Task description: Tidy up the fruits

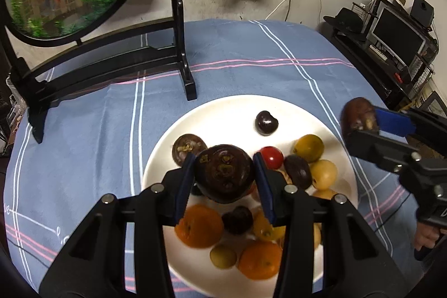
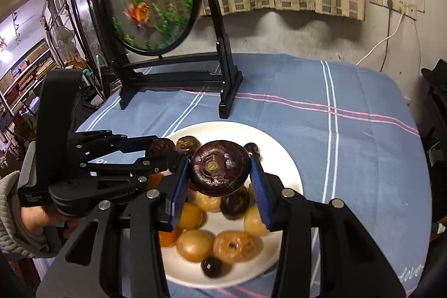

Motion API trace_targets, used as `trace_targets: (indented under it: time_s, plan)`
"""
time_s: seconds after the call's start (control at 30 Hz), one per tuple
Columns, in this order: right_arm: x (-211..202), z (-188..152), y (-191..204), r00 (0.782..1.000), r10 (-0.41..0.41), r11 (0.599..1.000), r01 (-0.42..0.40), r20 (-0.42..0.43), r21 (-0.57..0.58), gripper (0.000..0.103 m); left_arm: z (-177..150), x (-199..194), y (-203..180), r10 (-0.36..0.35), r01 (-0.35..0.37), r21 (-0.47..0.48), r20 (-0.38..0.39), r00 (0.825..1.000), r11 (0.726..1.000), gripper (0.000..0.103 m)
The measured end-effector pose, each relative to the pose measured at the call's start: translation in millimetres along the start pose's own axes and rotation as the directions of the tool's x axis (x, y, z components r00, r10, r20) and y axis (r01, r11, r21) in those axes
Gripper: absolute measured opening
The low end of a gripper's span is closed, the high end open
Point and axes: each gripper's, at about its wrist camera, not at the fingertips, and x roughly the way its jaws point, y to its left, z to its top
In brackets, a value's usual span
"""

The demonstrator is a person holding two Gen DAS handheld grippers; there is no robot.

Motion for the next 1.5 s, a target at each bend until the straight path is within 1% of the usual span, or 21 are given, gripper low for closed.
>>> trace_targets:
  time_s: [0.2, 0.3, 0.37, 0.4, 0.43, 0.53, 0.63, 0.73, 0.77, 0.83, 0.9, 0.97, 1.03, 1.1, 1.13, 1.17, 1.2, 1.27, 1.33, 1.37, 1.5]
  plan:
    - [30.5, -1.4, -14.0, 0.999, 0.000, 0.999, 0.001, -0.039, 0.042, 0.044, 3.6, 25.9, -0.7, -0.010, 0.009, -0.007, -0.030, 1.000, 1.000, 0.043]
    - [47.3, -2.8, -19.0, 0.997, -0.005, 0.999, 0.008, -0.073, 0.048, 0.044, 3.5, 36.4, -2.5, -0.007, 0.006, -0.014, -0.039, 0.999, 1.000, 0.044]
    - [57.4, -5.7, -19.9, 0.995, -0.019, 0.999, 0.023, -0.098, 0.042, 0.044, 3.0, 42.4, -1.9, -0.011, 0.010, -0.028, -0.047, 0.999, 1.000, 0.051]
    - [63.7, -7.8, -19.9, 0.993, -0.026, 0.999, 0.030, -0.118, 0.036, 0.045, 2.2, 43.7, -1.5, -0.009, 0.008, -0.033, -0.052, 0.999, 0.999, 0.052]
    - [67.1, -9.6, -20.2, 0.992, -0.029, 0.999, 0.033, -0.126, 0.033, 0.046, 1.5, 45.4, -0.7, 0.002, -0.004, -0.037, -0.058, 0.998, 0.999, 0.055]
    - [66.1, -11.8, -20.8, 0.993, -0.056, 0.998, 0.059, -0.106, 0.030, 0.060, -1.4, 45.1, 5.2, 0.013, -0.016, -0.058, -0.063, 0.998, 0.998, 0.067]
    - [56.4, -8.9, -20.3, 0.995, -0.062, 0.998, 0.064, -0.078, 0.029, 0.061, -2.3, 37.1, 7.5, 0.032, -0.036, -0.065, -0.057, 0.998, 0.997, 0.076]
    - [41.3, -4.8, -15.3, 0.996, -0.064, 0.998, 0.066, -0.059, 0.023, 0.061, -2.7, 18.3, 6.4, 0.055, -0.057, -0.065, -0.039, 0.998, 0.996, 0.083]
    - [34.8, -4.1, -13.1, 0.997, -0.064, 0.998, 0.065, -0.051, 0.024, 0.061, -2.9, 10.1, 5.6, 0.064, -0.066, -0.065, -0.029, 0.998, 0.996, 0.088]
    - [18.1, -4.3, -6.7, 0.997, -0.064, 0.997, 0.065, -0.035, 0.029, 0.061, -4.4, -6.4, 5.4, 0.080, -0.081, -0.073, -0.019, 0.997, 0.994, 0.092]
    - [-1.1, -7.2, 1.2, 0.997, -0.072, 0.997, 0.072, -0.021, 0.037, 0.062, -8.7, -25.4, 4.7, 0.089, -0.090, -0.090, -0.015, 0.996, 0.992, 0.093]
    - [-18.8, -11.8, 7.1, 0.997, -0.073, 0.996, 0.073, -0.009, 0.055, 0.063, -17.4, -48.8, 3.2, 0.110, -0.110, -0.105, -0.007, 0.994, 0.988, 0.098]
    - [-38.4, -19.8, 14.5, 0.997, -0.083, 0.994, 0.083, -0.002, 0.077, 0.064, -28.9, -70.2, 1.6, 0.136, -0.135, -0.116, -0.004, 0.991, 0.984, 0.099]
    - [-55.8, -30.8, 22.6, 0.993, -0.116, 0.988, 0.117, -0.018, 0.102, 0.074, -40.8, -89.5, 1.9, 0.142, -0.142, -0.136, -0.006, 0.990, 0.981, 0.100]
    - [-64.2, -37.4, 26.6, 0.991, -0.127, 0.984, 0.130, -0.029, 0.120, 0.082, -46.5, -97.3, 3.2, 0.140, -0.139, -0.146, -0.008, 0.990, 0.979, 0.101]
    - [-72.2, -44.1, 30.2, 0.992, -0.122, 0.983, 0.125, -0.031, 0.135, 0.086, -54.2, -108.2, 4.4, 0.134, -0.134, -0.162, -0.011, 0.991, 0.978, 0.101]
    - [-79.3, -50.0, 34.3, 0.994, -0.110, 0.983, 0.113, -0.026, 0.143, 0.088, -60.4, -116.7, 5.5, 0.125, -0.125, -0.174, -0.009, 0.992, 0.977, 0.101]
    - [-94.3, -63.8, 46.2, 0.996, -0.088, 0.985, 0.091, -0.023, 0.144, 0.090, -74.4, -133.8, 6.7, 0.115, -0.115, -0.197, -0.013, 0.993, 0.974, 0.101]
    - [-103.0, -72.5, 58.6, 0.996, -0.078, 0.989, 0.082, -0.034, 0.120, 0.090, -83.3, -142.9, 7.1, 0.130, -0.133, -0.197, -0.030, 0.991, 0.971, 0.101]
    - [-107.1, -76.8, 64.6, 0.996, -0.073, 0.992, 0.077, -0.040, 0.104, 0.090, -90.1, -150.2, 6.0, 0.152, -0.156, -0.189, -0.036, 0.988, 0.969, 0.101]
    - [-122.4, -93.9, 85.7, 0.997, -0.056, 0.997, 0.059, -0.056, 0.052, 0.090, -107.5, -168.9, 1.1, 0.156, -0.158, -0.192, -0.026, 0.987, 0.969, 0.101]
